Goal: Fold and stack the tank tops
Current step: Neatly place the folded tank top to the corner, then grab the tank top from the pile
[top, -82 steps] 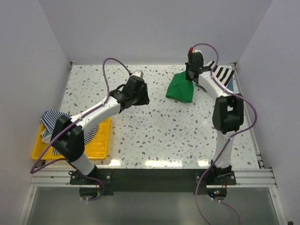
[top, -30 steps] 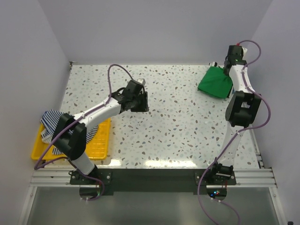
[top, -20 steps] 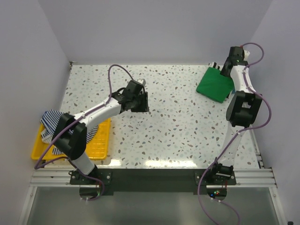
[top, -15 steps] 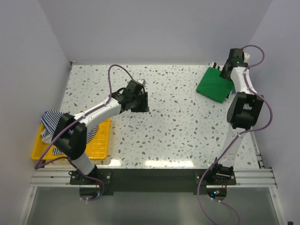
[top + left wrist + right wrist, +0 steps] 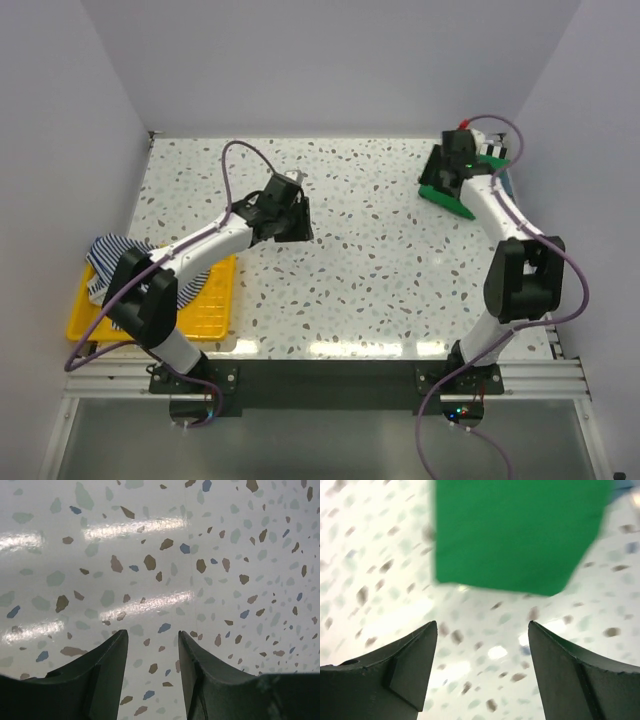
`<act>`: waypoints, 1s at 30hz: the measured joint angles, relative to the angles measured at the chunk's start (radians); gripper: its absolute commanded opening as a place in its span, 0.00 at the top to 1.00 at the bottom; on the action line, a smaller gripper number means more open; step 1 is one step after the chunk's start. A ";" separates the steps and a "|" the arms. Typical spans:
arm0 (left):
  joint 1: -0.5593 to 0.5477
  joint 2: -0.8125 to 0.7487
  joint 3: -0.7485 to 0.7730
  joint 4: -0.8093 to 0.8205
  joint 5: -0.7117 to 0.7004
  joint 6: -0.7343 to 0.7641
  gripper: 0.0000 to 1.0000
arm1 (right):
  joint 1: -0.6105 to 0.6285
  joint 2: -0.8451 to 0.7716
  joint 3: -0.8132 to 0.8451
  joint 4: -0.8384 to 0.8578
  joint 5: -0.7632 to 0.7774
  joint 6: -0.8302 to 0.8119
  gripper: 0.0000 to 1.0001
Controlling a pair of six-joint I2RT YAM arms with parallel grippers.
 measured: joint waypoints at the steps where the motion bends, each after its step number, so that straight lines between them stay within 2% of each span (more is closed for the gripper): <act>1: 0.002 -0.017 -0.011 -0.008 -0.018 -0.017 0.50 | 0.066 -0.023 -0.039 0.017 -0.001 0.005 0.23; 7: 0.063 -0.211 -0.071 -0.142 -0.221 -0.169 0.46 | 0.448 -0.113 -0.242 0.091 -0.047 0.048 0.24; 8: 0.091 -0.260 -0.086 -0.183 -0.262 -0.206 0.42 | 0.490 -0.119 -0.266 0.098 -0.048 0.056 0.24; 12: 0.241 -0.434 -0.178 -0.325 -0.415 -0.320 0.37 | 0.632 -0.124 -0.328 0.119 -0.049 0.090 0.24; 16: 0.435 -0.512 -0.332 -0.389 -0.460 -0.361 0.37 | 0.719 -0.121 -0.335 0.151 -0.058 0.114 0.24; 18: 0.533 -0.496 -0.386 -0.393 -0.456 -0.365 0.38 | 0.737 -0.116 -0.335 0.173 -0.068 0.119 0.24; 21: 0.612 -0.431 -0.428 -0.375 -0.435 -0.357 0.38 | 0.743 -0.108 -0.335 0.190 -0.075 0.122 0.24; 27: 0.698 -0.216 -0.420 -0.265 -0.387 -0.314 0.38 | 0.744 -0.102 -0.341 0.209 -0.076 0.122 0.24; 30: 0.722 -0.161 -0.403 -0.222 -0.361 -0.301 0.49 | 0.744 -0.102 -0.349 0.213 -0.076 0.122 0.24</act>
